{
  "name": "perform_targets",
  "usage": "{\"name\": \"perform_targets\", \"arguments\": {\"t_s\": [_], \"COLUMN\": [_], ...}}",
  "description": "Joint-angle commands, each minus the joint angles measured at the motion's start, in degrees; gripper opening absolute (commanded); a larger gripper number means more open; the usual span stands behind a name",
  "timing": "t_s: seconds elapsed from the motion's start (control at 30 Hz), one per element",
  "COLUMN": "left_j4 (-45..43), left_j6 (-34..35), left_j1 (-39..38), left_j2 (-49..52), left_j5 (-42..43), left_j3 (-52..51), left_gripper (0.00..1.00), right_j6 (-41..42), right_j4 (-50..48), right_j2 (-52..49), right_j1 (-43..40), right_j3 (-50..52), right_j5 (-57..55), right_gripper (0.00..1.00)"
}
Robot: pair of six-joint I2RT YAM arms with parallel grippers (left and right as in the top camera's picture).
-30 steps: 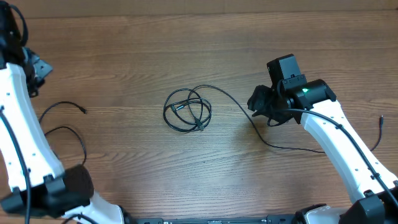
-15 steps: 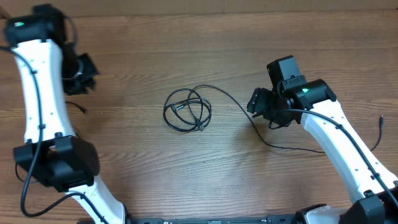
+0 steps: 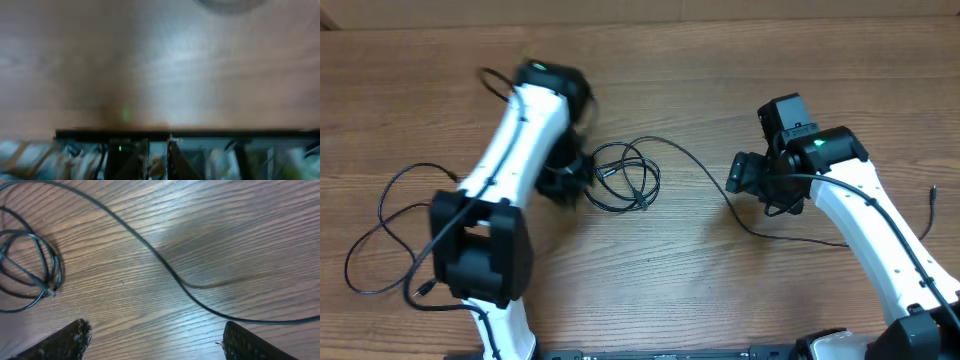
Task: Untangle cables
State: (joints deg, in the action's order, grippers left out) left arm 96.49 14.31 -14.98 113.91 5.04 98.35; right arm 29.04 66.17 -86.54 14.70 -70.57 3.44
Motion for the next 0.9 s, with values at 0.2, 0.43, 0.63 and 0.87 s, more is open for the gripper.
{"name": "perform_targets", "arguments": {"t_s": [0.2,0.43,0.63,0.87], "left_j4": [0.3,-9.4,-27.1,-47.4], "left_j6": [6.1,12.0,5.0,-5.6], "left_j1": [-13.7,-16.0,-17.6,-21.5], "left_j2": [-12.0,-24.2,-27.1,-23.1], "left_j5": [-1.2,-3.5,1.6,4.7], "left_j3": [-14.3,-17.9,-18.7,-19.2], "left_gripper": [0.14,0.21,0.41,0.79], "right_j6": [-0.9,1.6,10.4,11.7], "right_j4": [1.8,4.7,6.3,7.5], "right_j2": [0.3,0.3,0.3,0.3], "right_j1": [-5.1,-9.0,-14.9,-24.9], "right_j3": [0.1,0.1,0.1,0.1], "right_j5": [-1.0,-4.0,-5.1,1.8], "right_gripper": [0.84,0.84,0.87,0.94]}}
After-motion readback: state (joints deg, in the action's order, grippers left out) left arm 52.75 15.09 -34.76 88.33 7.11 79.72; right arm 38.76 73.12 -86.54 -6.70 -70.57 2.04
